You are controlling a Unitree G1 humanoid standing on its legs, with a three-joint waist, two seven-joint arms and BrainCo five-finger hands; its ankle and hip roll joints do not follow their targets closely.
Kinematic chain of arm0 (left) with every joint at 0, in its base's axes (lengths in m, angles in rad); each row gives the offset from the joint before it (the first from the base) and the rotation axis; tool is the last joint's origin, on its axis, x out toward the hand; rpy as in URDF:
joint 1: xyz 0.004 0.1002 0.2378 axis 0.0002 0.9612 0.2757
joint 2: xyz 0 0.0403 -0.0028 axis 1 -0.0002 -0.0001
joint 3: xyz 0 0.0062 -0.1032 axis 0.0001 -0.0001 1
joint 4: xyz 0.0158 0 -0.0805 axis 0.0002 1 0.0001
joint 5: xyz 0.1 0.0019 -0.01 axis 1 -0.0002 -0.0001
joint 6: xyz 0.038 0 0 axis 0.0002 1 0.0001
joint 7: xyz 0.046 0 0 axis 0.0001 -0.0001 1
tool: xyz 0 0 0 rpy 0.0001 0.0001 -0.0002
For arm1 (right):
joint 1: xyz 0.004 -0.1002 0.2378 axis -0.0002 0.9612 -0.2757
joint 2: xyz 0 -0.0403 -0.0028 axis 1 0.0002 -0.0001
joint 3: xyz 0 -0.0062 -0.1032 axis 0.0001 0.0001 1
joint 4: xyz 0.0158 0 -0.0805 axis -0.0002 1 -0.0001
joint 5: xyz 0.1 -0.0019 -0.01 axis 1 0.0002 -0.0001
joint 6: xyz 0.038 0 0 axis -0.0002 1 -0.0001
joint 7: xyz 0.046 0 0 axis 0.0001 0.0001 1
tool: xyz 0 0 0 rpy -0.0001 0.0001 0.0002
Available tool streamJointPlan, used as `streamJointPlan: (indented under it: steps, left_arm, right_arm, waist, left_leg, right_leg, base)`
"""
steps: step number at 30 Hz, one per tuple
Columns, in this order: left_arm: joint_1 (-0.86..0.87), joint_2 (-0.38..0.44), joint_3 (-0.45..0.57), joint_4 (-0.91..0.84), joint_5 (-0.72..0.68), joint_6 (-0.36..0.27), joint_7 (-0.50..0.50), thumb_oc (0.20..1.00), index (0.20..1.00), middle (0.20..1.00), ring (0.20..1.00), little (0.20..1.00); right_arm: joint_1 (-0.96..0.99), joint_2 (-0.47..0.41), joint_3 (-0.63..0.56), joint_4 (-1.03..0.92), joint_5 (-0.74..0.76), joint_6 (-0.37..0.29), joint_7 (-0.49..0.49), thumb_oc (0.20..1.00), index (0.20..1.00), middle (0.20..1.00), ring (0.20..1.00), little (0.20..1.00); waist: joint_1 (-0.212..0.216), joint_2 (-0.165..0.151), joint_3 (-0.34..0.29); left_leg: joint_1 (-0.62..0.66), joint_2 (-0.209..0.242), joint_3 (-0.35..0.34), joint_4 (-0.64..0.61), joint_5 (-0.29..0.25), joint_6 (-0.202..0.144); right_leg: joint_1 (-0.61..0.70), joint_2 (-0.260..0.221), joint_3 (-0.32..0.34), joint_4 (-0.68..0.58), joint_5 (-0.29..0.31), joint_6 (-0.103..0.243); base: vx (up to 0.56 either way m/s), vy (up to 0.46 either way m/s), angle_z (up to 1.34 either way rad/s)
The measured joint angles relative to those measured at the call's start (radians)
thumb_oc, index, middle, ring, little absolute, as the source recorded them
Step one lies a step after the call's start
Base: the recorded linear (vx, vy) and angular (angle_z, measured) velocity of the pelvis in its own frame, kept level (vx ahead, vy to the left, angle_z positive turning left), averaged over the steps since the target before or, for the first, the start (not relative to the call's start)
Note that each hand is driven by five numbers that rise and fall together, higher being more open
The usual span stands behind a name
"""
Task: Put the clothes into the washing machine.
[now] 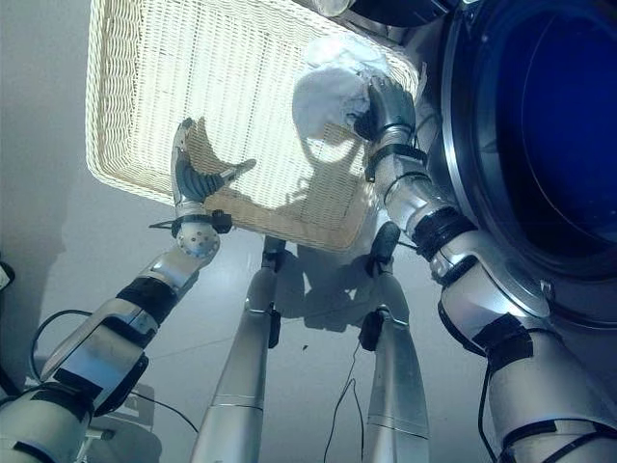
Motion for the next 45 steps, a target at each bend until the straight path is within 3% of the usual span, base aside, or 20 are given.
streamJointPlan:
  steps: [4, 5, 14, 23, 33, 36, 38, 41, 45]
  left_arm:
    - [0.029, 0.003, 0.024, -0.034, 0.001, 0.012, 0.002, 1.0, 1.0, 1.0, 1.0, 1.0]
    - [0.037, 0.004, 0.039, -0.04, 0.0, 0.013, 0.007, 1.0, 1.0, 1.0, 1.0, 1.0]
    - [0.047, 0.018, 0.069, -0.037, 0.0, 0.015, 0.015, 1.0, 1.0, 1.0, 1.0, 1.0]
    - [0.077, 0.039, 0.07, -0.037, 0.0, -0.01, 0.017, 1.0, 1.0, 1.0, 1.0, 1.0]
    - [0.108, 0.073, 0.091, -0.028, 0.0, -0.029, 0.017, 1.0, 1.0, 1.0, 1.0, 1.0]
    - [0.093, 0.08, 0.103, 0.023, -0.024, -0.039, 0.014, 1.0, 1.0, 1.0, 1.0, 1.0]
    - [0.076, 0.082, 0.065, 0.053, -0.053, -0.038, 0.006, 1.0, 1.0, 1.0, 1.0, 1.0]
    - [0.082, 0.082, 0.048, 0.034, -0.065, -0.073, -0.003, 1.0, 1.0, 1.0, 1.0, 1.0]
    - [0.181, 0.106, 0.037, -0.012, -0.067, -0.098, 0.006, 1.0, 1.0, 1.0, 1.0, 1.0]
  right_arm:
    - [0.121, 0.0, -0.086, -0.179, 0.171, -0.043, 0.019, 0.2, 0.2, 0.2, 0.2, 0.2]
    - [0.151, 0.012, -0.121, -0.201, 0.252, -0.089, 0.046, 0.2, 0.2, 0.2, 0.2, 0.2]
    - [0.243, 0.018, -0.181, -0.24, 0.49, -0.215, 0.193, 0.2, 0.2, 0.2, 0.2, 0.2]
    - [0.37, 0.017, -0.321, -0.275, 0.74, -0.384, 0.27, 0.2, 0.2, 0.2, 0.2, 0.2]
    - [0.399, -0.014, -0.433, -0.243, 0.924, -0.458, 0.31, 0.2, 0.2, 0.2, 0.2, 0.2]
    - [0.403, -0.023, -0.485, -0.079, 1.049, -0.468, 0.347, 0.2, 0.2, 0.2, 0.2, 0.2]
    - [0.296, -0.038, -0.434, 0.063, 1.114, -0.446, 0.251, 0.2, 0.2, 0.2, 0.2, 0.2]
    - [0.174, -0.095, -0.453, 0.227, 1.215, -0.448, 0.139, 0.2, 0.2, 0.2, 0.2, 0.2]
    - [0.1, -0.201, -0.454, 0.206, 1.207, -0.586, -0.106, 0.231, 0.231, 0.231, 0.231, 0.231]
  waist:
    - [-0.021, 0.0, 0.0]
    - [-0.028, 0.0, 0.0]
    - [-0.062, 0.0, 0.0]
    - [-0.068, -0.001, 0.0]
    - [-0.096, -0.001, 0.001]
    - [-0.115, -0.001, 0.001]
    - [-0.109, -0.002, 0.0]
    - [-0.088, -0.002, 0.0]
    - [-0.082, -0.002, 0.001]
  left_leg:
    - [-0.002, 0.0, 0.008, 0.0, -0.004, 0.002]
    - [-0.002, 0.0, 0.019, 0.0, -0.006, 0.005]
    - [0.008, 0.002, 0.042, 0.001, -0.014, 0.009]
    - [0.012, 0.009, 0.054, 0.001, -0.023, 0.009]
    - [0.013, 0.017, 0.063, 0.006, -0.031, 0.012]
    - [0.021, 0.024, 0.068, 0.018, -0.04, 0.011]
    - [0.03, 0.025, 0.067, 0.024, -0.042, 0.01]
    - [0.022, 0.025, 0.069, 0.048, -0.052, 0.012]
    - [-0.005, 0.023, 0.064, 0.068, -0.062, 0.02]
  right_leg:
    - [-0.007, 0.0, 0.007, -0.001, 0.0, 0.0]
    - [-0.011, 0.0, 0.015, -0.003, 0.001, 0.001]
    - [-0.012, 0.005, 0.037, -0.006, 0.002, 0.002]
    - [-0.01, 0.015, 0.049, -0.018, 0.004, 0.003]
    - [-0.001, 0.024, 0.057, -0.042, 0.015, 0.012]
    - [0.013, 0.032, 0.058, -0.052, 0.02, 0.012]
    - [0.026, 0.033, 0.059, -0.053, 0.023, 0.01]
    - [0.029, 0.034, 0.06, -0.056, 0.026, 0.014]
    - [0.034, 0.036, 0.059, -0.094, 0.047, 0.021]
  base:
    - [-0.03, 0.051, -0.04]
    - [-0.01, 0.018, -0.07]
    - [-0.01, 0.01, -0.04]
    - [0.0, 0.005, -0.03]
    - [0.0, -0.001, -0.03]
    - [0.01, -0.01, -0.05]
    - [0.0, 0.0, 0.0]
    - [0.0, -0.025, -0.02]
    - [-0.01, -0.051, -0.01]
